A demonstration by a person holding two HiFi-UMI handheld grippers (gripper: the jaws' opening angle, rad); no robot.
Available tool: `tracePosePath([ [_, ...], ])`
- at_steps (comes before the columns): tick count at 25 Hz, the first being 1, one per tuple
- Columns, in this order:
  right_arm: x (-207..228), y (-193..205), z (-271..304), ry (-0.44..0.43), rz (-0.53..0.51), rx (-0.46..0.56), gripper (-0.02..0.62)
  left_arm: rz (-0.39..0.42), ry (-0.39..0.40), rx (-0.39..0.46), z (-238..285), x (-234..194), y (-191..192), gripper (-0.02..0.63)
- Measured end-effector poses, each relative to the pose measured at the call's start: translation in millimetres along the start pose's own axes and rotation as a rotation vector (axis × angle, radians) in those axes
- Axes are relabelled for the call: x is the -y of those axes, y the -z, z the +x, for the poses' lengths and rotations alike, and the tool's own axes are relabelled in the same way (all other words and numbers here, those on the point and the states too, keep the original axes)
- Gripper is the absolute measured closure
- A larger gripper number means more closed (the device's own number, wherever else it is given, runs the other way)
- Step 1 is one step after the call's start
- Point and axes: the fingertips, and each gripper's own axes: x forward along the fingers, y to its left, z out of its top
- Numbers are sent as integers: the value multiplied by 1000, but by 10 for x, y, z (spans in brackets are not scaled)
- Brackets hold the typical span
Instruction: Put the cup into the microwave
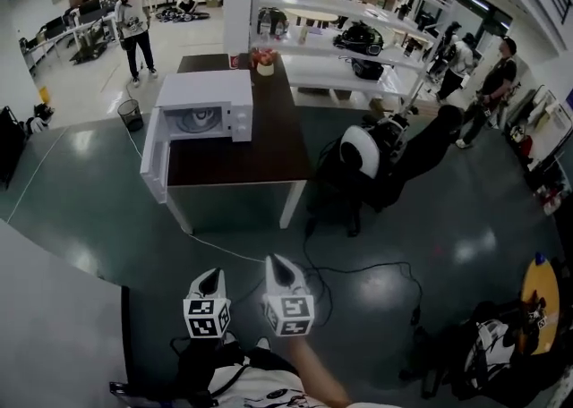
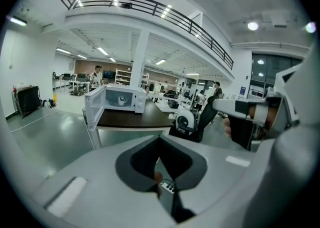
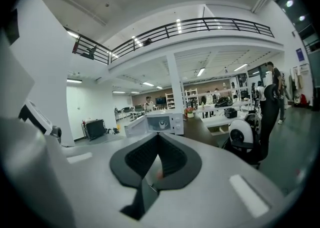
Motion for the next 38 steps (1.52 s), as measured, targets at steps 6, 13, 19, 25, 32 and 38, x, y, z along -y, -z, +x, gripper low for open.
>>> tracePosePath([
  [6,-3,-193,-2,-19,-9,43,595,31,15,57,34,114,-312,609],
  [13,-68,-641,123,-17,-58,132,595,97,39,168,67,145,-894,609],
  [19,-146,-876,230,-8,-68,181,595,102,24,224,-3,7,-1155,609],
  [25,-185,-995,288,-6,-79,201,595,102,13,239,-11,-86,-1245,609],
  [32,-121,-989,325,8,-57,193,595,90,-1,248,-6,-208,-1276,609],
  [38,-95,-921,353,15,-53,176,595,85,-5,230,18,-239,-1203,608],
])
